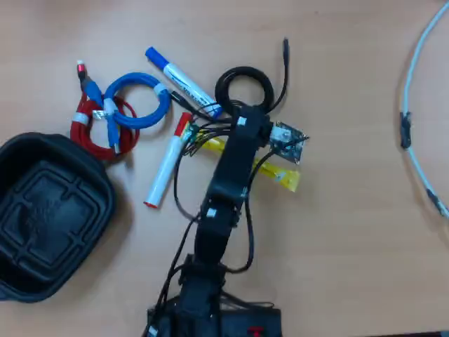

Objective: Pick up the yellow instant coffee stick, then put it in the black bowl

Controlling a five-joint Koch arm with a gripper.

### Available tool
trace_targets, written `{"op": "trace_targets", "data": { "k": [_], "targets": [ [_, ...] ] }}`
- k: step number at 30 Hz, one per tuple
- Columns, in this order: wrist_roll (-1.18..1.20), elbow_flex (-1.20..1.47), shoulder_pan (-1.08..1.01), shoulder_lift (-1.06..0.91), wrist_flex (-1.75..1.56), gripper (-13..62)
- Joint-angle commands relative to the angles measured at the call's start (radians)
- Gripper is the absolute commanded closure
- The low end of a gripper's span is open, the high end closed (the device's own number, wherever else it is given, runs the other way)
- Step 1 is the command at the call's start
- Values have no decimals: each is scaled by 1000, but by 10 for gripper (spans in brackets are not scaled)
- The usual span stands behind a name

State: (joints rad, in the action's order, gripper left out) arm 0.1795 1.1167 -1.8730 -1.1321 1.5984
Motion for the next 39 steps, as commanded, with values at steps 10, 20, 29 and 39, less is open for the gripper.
{"op": "trace_targets", "data": {
  "k": [10, 20, 29, 39],
  "targets": [
    [15, -49, 245, -400, 83, 558],
    [12, -84, 589, -443, 54, 558],
    [31, -184, 877, -440, -17, 558],
    [69, -176, 1117, -416, -156, 558]
  ]
}}
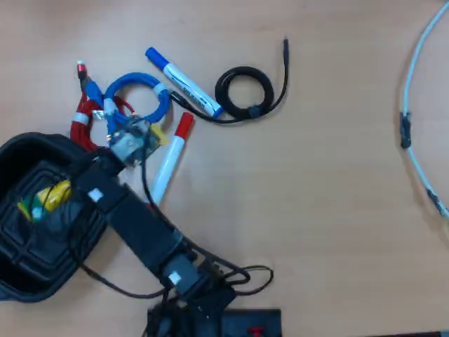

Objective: Pick up the yellow instant coffee stick, then put it in the black bowl

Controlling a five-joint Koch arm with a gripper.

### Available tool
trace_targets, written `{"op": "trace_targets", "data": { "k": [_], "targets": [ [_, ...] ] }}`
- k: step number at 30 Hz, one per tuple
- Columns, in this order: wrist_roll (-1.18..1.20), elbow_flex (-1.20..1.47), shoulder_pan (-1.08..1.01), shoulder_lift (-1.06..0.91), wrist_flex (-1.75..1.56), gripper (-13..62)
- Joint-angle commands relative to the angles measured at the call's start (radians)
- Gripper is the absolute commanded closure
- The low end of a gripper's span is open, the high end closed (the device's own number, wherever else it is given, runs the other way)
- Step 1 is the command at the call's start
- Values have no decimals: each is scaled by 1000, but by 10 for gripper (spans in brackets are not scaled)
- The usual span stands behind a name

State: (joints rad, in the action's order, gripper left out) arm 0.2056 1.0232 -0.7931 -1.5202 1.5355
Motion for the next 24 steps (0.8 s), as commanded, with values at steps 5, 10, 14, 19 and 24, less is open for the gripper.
{"op": "trace_targets", "data": {
  "k": [5, 10, 14, 19, 24],
  "targets": [
    [120, -84, 153, 40, -227, 557],
    [152, -84, 232, 107, -353, 557],
    [155, -89, 293, 164, -416, 557],
    [155, -83, 351, 196, -460, 557],
    [156, -80, 407, 219, -469, 557]
  ]
}}
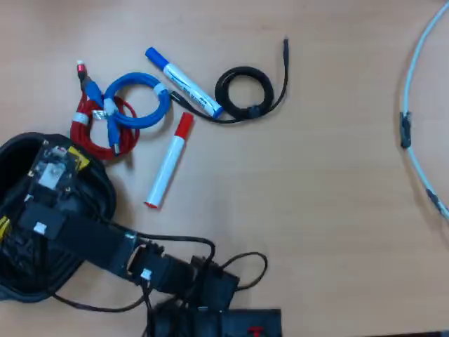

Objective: Pick up the yellow instant coffee stick, then put it in the black bowl

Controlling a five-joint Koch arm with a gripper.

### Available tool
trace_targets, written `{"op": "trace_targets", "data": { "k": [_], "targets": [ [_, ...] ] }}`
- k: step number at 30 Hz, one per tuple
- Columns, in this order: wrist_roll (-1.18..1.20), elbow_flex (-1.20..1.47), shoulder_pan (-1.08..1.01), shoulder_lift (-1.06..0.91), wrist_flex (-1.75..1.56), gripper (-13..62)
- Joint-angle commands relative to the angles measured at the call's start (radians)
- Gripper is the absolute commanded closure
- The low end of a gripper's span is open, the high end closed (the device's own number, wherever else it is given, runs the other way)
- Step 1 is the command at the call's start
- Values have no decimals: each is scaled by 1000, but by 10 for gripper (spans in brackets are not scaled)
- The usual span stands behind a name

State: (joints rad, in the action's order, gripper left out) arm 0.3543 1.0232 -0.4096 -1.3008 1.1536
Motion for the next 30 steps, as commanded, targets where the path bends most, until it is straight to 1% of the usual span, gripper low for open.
{"op": "trace_targets", "data": {
  "k": [1, 9, 17, 30],
  "targets": [
    [8, -80, 35, 6, -92, 557],
    [11, -78, 66, 64, -98, 557],
    [75, -77, 89, 114, -146, 557],
    [74, -78, 89, 206, -299, 555]
  ]
}}
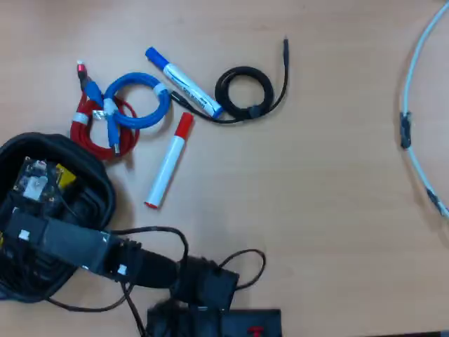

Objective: Pick up the yellow instant coffee stick, then put it in the black bowl

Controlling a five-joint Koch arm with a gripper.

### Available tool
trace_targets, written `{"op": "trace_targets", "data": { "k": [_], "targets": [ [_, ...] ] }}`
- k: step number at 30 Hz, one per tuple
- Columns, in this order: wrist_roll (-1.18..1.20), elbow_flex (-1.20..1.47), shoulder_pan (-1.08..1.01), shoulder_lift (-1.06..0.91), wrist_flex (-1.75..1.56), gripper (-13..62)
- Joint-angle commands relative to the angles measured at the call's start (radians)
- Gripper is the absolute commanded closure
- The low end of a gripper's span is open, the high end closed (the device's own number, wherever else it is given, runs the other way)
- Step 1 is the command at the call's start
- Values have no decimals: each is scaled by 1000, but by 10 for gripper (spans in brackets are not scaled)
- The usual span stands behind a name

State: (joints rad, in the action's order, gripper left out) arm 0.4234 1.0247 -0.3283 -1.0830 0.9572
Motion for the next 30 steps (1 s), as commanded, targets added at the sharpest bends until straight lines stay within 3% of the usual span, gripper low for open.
{"op": "trace_targets", "data": {
  "k": [1, 13, 30],
  "targets": [
    [5, -80, 8, -5, -109, 554],
    [-23, -83, 6, 9, -87, 530],
    [-74, -91, 15, 6, 48, 163]
  ]
}}
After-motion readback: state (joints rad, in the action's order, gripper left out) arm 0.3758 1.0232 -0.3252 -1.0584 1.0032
